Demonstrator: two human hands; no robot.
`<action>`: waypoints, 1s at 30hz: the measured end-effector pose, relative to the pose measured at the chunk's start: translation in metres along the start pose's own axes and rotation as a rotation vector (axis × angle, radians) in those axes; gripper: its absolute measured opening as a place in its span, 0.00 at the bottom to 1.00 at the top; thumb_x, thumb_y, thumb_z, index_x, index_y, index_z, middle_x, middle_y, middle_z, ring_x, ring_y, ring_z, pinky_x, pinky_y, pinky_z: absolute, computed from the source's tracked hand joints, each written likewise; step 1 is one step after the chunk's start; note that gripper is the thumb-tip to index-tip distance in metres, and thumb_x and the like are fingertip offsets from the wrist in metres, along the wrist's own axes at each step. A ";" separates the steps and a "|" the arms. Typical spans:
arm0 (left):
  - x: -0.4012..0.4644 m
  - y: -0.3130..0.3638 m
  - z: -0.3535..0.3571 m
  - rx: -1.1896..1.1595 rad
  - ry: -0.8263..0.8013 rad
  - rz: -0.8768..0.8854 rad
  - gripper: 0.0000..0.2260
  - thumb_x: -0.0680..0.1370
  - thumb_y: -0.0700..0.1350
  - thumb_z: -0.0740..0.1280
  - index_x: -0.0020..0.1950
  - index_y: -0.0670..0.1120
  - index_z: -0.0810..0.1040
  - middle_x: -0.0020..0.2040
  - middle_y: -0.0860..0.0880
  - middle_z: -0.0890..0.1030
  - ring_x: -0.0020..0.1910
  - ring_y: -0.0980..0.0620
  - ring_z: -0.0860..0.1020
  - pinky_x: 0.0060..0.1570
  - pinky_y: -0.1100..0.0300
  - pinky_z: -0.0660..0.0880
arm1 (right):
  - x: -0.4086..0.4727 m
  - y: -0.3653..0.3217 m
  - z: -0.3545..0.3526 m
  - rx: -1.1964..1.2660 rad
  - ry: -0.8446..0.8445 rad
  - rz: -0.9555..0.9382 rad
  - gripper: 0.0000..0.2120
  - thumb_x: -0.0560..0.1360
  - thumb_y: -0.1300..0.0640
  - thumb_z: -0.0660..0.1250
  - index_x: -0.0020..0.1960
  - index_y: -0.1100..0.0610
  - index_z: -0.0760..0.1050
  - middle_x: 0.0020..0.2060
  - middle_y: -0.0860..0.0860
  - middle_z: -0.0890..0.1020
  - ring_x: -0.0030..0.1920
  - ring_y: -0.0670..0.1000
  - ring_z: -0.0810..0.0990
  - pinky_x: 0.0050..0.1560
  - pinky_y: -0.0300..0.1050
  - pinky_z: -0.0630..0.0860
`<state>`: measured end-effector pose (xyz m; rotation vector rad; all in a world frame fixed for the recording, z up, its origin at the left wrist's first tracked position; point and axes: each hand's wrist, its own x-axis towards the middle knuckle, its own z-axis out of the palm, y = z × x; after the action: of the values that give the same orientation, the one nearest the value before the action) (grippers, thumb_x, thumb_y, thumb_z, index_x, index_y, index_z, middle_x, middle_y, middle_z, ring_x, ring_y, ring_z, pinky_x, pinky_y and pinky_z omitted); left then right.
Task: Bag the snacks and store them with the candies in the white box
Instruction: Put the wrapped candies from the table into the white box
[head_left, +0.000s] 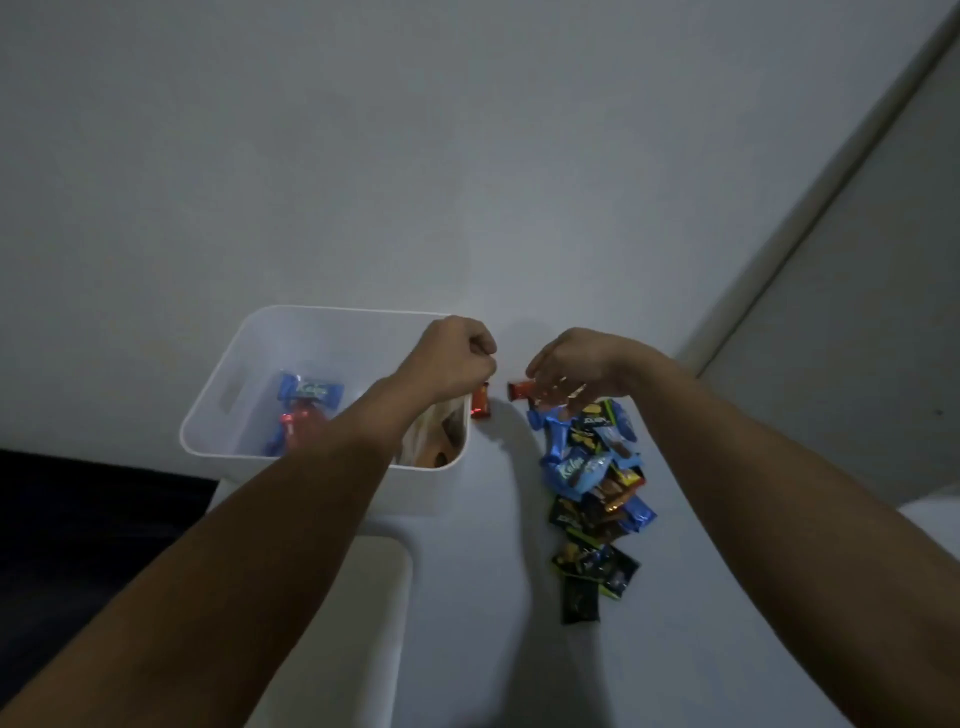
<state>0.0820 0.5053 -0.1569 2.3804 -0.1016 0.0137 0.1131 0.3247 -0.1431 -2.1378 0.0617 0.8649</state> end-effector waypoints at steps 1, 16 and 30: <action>-0.001 0.008 0.011 -0.001 -0.018 -0.002 0.09 0.70 0.37 0.68 0.48 0.44 0.84 0.43 0.48 0.82 0.41 0.54 0.79 0.40 0.70 0.70 | -0.002 0.012 -0.005 -0.014 0.008 0.016 0.12 0.75 0.66 0.64 0.57 0.69 0.76 0.44 0.62 0.83 0.46 0.60 0.84 0.50 0.57 0.80; -0.075 0.003 0.207 0.263 -0.477 -0.113 0.54 0.60 0.60 0.79 0.76 0.46 0.53 0.73 0.41 0.61 0.71 0.39 0.63 0.70 0.47 0.65 | 0.007 0.176 -0.013 -0.627 0.047 -0.009 0.26 0.70 0.55 0.73 0.67 0.57 0.71 0.61 0.57 0.76 0.56 0.57 0.77 0.53 0.48 0.76; -0.125 -0.019 0.294 0.340 -0.270 -0.207 0.54 0.70 0.61 0.71 0.77 0.44 0.36 0.79 0.43 0.37 0.77 0.40 0.38 0.74 0.41 0.43 | 0.035 0.251 0.022 -0.914 0.068 -0.236 0.47 0.65 0.41 0.75 0.76 0.39 0.52 0.77 0.55 0.38 0.74 0.67 0.55 0.64 0.62 0.72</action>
<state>-0.0466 0.3253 -0.3887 2.7085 0.0216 -0.4204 0.0473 0.1807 -0.3417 -2.9252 -0.6547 0.7476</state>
